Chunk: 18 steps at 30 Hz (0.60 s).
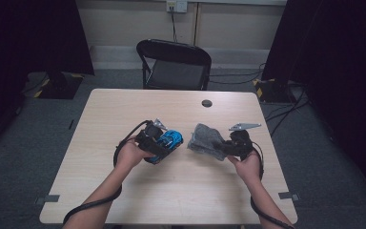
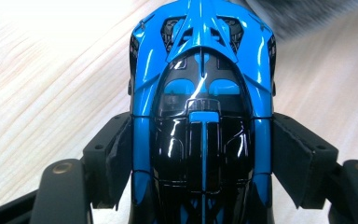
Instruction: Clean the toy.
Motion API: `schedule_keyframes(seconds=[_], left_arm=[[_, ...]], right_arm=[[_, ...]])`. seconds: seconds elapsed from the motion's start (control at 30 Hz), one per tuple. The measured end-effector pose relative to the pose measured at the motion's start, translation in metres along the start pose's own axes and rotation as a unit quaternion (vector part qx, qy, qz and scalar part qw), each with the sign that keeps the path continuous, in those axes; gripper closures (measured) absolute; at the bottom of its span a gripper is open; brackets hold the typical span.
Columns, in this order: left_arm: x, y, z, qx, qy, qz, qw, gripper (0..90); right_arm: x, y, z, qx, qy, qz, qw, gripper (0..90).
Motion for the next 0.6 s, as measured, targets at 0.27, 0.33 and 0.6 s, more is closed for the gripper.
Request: schedule_keyframes(seconds=[0.27,0.33,0.6], left_arm=[[-0.019,-0.004,0.007,0.0,-0.023,-0.014,0.9996,28.1],[-0.022,-0.005,0.008,0.002,-0.029,-0.016,0.9994,28.1],[-0.035,-0.014,0.009,0.006,-0.042,-0.035,0.9985,28.1]], right_arm=[[-0.011,-0.005,0.018,-0.001,-0.007,-0.026,0.9996,77.4],[-0.011,-0.007,0.022,-0.002,-0.009,-0.027,0.9996,77.4],[-0.004,-0.014,0.034,-0.004,-0.007,-0.03,0.9995,77.4]])
Point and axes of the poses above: each handheld gripper's, and its own axes: y roughly backward along the jaws, z roughly out of its top, x roughly to its left, the point moved 7 cm from there along -y, roughly forward along the jaws, and after that the axes turned 13 degrees about -z, right-handed, at the moved point
